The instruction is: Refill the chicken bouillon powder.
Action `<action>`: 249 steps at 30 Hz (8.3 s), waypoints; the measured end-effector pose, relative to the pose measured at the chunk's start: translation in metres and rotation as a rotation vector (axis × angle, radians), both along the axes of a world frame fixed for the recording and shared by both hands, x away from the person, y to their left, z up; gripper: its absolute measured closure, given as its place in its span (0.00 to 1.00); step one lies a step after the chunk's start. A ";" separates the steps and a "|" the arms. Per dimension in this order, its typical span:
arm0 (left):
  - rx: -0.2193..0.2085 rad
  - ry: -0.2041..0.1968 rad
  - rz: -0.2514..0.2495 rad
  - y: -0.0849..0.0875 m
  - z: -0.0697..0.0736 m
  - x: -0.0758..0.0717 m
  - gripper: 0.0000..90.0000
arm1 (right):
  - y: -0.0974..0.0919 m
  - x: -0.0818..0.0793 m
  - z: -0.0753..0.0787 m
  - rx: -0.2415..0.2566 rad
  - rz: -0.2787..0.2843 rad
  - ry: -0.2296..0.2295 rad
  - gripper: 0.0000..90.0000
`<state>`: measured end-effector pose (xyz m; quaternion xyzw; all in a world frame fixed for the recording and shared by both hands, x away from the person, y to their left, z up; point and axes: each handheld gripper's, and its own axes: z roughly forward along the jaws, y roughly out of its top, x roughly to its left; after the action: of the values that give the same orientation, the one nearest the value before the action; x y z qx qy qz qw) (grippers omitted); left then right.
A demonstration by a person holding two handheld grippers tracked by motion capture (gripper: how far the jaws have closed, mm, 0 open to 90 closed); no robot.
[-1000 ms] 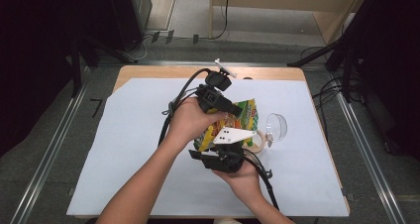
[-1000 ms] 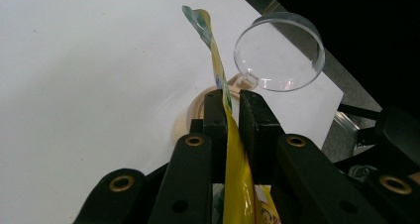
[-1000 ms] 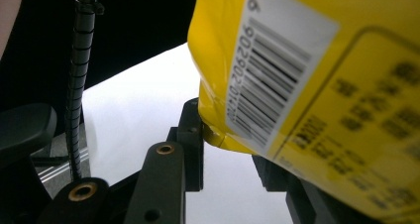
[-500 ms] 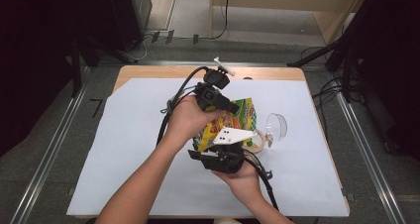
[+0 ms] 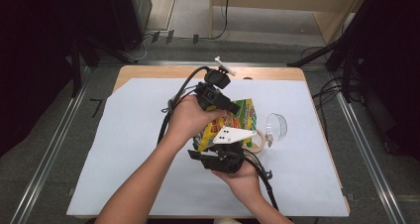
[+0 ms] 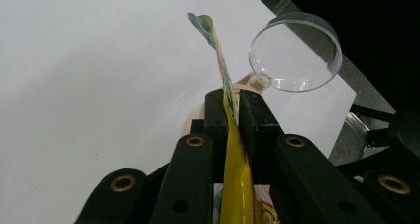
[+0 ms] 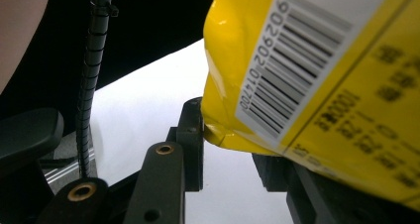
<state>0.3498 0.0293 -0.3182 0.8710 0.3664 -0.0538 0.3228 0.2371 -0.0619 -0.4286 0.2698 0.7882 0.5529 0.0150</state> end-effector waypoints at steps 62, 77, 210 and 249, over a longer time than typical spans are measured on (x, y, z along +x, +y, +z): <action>-0.010 0.012 -0.010 -0.002 -0.003 0.004 0.92 | -0.001 0.002 -0.001 -0.015 -0.009 0.000 0.78; -0.011 0.017 -0.012 -0.002 -0.003 0.005 0.92 | -0.002 0.003 -0.001 -0.009 -0.010 0.004 0.78; -0.013 0.051 -0.002 -0.002 -0.005 0.012 0.91 | -0.004 0.004 0.000 -0.001 -0.027 0.014 0.76; -0.008 0.038 0.004 -0.003 -0.002 0.014 0.91 | -0.003 0.008 0.003 0.000 -0.033 0.027 0.76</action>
<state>0.3637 0.0260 -0.3204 0.8677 0.3741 -0.0709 0.3195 0.2450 -0.0652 -0.4259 0.2904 0.7836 0.5490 0.0134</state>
